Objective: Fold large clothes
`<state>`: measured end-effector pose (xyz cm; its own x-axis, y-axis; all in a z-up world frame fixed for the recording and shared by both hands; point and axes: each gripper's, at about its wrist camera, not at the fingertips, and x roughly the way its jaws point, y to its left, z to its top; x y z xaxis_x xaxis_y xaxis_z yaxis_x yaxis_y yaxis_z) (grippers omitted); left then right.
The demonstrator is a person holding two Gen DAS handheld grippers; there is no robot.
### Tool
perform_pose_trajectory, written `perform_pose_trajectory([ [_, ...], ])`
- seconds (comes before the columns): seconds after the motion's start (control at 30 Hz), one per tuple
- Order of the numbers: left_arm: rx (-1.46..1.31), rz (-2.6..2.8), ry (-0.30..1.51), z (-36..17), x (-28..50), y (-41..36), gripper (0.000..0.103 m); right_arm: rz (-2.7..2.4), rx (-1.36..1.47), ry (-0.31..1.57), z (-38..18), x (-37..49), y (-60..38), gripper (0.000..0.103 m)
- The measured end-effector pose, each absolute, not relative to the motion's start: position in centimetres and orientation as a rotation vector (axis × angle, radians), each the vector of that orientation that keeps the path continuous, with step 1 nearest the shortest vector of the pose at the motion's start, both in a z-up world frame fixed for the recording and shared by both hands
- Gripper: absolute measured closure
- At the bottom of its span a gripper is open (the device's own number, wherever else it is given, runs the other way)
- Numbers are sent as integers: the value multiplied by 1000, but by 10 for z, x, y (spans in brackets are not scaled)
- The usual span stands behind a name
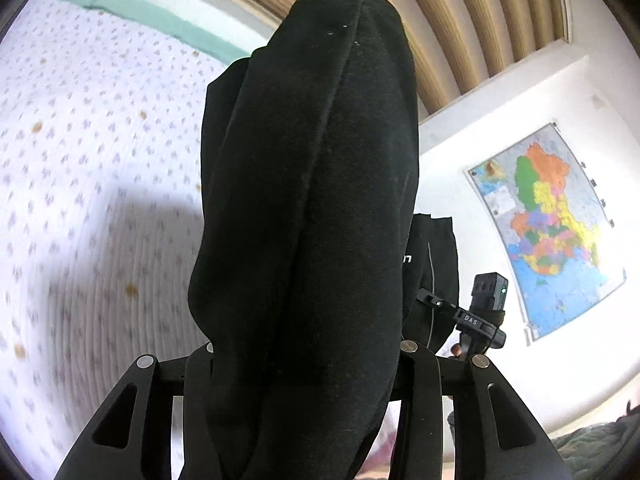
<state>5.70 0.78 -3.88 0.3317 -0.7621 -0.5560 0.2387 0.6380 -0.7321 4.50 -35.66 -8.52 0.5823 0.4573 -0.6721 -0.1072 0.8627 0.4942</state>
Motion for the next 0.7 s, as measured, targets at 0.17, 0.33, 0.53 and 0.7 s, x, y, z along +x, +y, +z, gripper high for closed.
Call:
perform_pose_trajectory([
  [0.17,-640,-689,1132,-72,17,26,58,294,447,995,-95,23,-361,68],
  [0.33,-696,-626,1277,-143,-4,44,58,244,495,1150,-154,11,-362,68],
  [0.53,-930,-470,1362,-231,-28,87,50,115,566,1241,-212,9,-375,63],
  [0.7,-1152,-443,1420,-291,-36,119,41,36,680,1249,-246,11,-403,43],
])
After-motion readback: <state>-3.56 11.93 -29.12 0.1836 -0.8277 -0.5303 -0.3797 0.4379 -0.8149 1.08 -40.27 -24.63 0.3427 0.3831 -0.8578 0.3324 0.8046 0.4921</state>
